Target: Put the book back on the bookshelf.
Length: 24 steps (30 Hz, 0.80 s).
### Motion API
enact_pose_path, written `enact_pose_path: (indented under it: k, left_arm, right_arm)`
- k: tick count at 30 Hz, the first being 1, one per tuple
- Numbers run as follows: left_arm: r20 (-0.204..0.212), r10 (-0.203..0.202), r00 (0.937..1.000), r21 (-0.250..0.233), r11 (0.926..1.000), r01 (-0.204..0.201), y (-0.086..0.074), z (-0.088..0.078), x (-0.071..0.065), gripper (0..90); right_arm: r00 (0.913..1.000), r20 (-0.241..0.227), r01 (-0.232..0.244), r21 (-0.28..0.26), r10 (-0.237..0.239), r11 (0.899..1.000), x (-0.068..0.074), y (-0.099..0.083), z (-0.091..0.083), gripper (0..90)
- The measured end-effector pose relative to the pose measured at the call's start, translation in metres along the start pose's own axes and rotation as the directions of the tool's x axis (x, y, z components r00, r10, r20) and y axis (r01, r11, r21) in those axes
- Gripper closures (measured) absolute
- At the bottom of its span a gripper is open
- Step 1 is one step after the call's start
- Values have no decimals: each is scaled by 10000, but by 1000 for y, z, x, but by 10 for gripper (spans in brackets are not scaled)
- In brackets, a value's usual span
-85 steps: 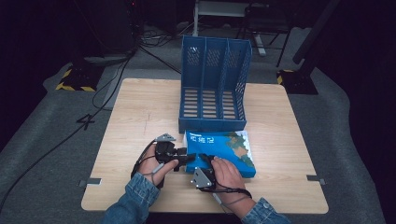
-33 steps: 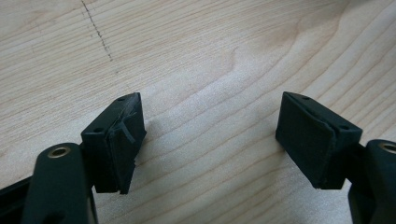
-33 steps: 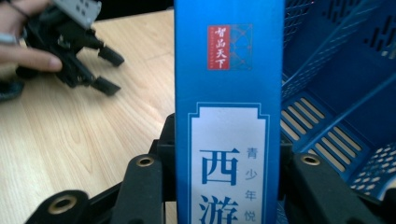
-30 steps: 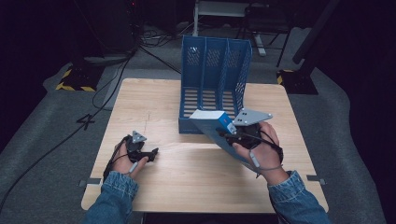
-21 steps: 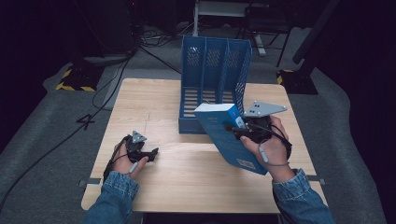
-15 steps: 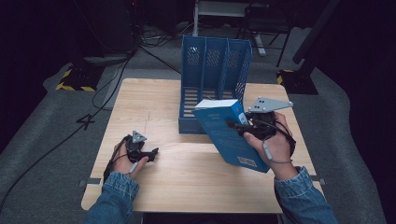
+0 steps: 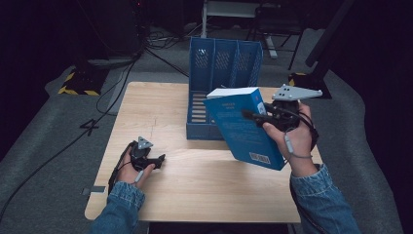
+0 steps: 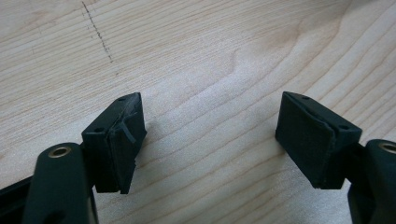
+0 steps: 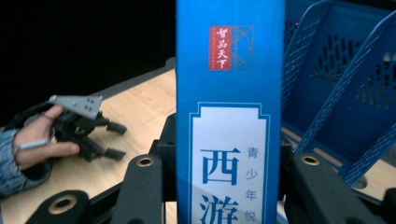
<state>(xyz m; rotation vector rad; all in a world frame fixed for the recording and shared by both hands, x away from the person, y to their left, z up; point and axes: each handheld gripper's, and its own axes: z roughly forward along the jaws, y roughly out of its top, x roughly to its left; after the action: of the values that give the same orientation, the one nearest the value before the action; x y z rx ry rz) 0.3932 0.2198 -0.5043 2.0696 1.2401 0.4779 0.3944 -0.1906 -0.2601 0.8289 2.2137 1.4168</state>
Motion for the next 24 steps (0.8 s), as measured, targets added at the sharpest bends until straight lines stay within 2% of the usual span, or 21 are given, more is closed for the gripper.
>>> enact_pose_path:
  k: [4, 11, 17, 19, 21, 24]
  left_arm:
    - [-2, 12, 10000, -4, 10000, -12, 0, 0, 0, 242]
    - [-5, 7, 10000, 4, 10000, -7, 0, 0, 0, 242]
    - [-25, 5, 10000, 3, 10000, -5, 1, 1, 0, 234]
    - [-33, 1, 10000, 16, 10000, -1, 1, 1, 0, 231]
    - [-27, 33, 10000, 27, 10000, -33, 1, 1, 0, 229]
    - [-42, 56, 10000, 22, 10000, -56, 1, 1, 0, 227]
  right_arm:
    - [9997, 97, -202, -324, 206, 9993, -11, 13, -4, 616]
    - [9993, 212, -283, -447, 293, 9986, -26, 30, -4, 616]
    - [9978, 518, -382, -638, 416, 9972, -43, 42, -2, 616]
    - [9966, 633, -479, -789, 530, 9957, -52, 47, -2, 616]
    - [9968, 686, -345, -922, 409, 9951, -57, 49, -1, 616]
    - [9943, 956, -356, -1245, 477, 9916, -69, 53, 3, 616]
